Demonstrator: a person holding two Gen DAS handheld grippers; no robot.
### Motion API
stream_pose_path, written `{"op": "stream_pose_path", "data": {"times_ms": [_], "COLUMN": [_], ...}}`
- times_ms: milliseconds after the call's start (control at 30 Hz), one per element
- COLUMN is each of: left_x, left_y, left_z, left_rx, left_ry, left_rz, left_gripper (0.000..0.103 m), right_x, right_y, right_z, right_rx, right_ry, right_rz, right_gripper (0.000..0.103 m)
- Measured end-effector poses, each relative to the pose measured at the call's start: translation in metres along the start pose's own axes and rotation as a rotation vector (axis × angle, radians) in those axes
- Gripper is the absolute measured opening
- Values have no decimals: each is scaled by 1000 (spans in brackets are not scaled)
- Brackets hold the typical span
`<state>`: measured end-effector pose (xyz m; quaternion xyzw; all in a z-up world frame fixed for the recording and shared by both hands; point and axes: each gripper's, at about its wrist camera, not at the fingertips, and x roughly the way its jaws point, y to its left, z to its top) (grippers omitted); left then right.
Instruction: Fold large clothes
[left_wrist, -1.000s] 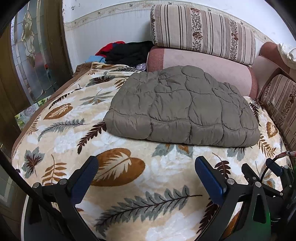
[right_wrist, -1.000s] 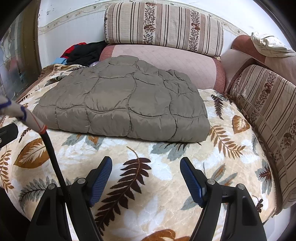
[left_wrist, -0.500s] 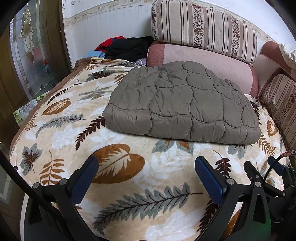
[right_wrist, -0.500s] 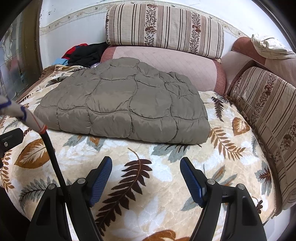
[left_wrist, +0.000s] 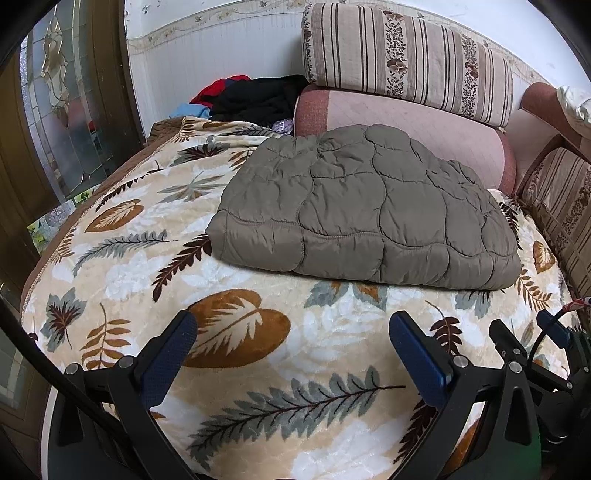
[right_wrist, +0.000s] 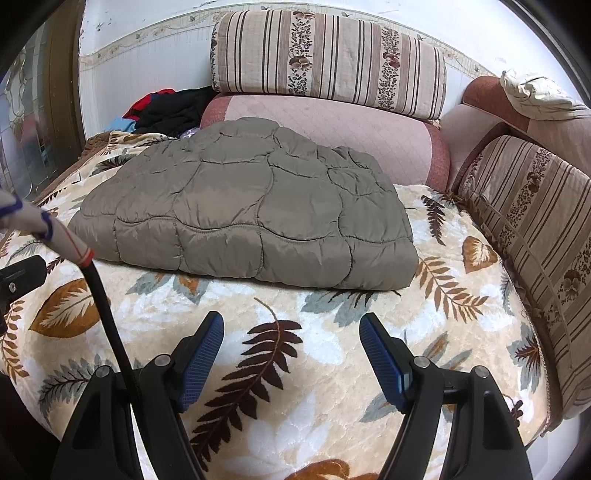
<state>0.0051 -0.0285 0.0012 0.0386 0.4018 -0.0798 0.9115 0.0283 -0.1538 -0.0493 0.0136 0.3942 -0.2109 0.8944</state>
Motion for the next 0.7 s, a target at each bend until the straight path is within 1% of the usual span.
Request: {"op": "stream_pose_path", "data": {"times_ms": [400,600,700], "left_x": [-1,-2,-2], "left_y": [5,6,6], "left_z": [1,0,-1], "left_rx": [-13,-11,-13], "left_ry": [-7,-20,-20], "left_rz": [-4,6,-2], "left_gripper": [103,103,103], "right_x": [-2,-1,0], "right_y": [1,4,5], "right_z": [0,-2,-3], "right_rx": [-6,-12,-14], "right_ry": [-5,4,10], "right_rz": [-2,0,1], "right_gripper": [80,80,80]}}
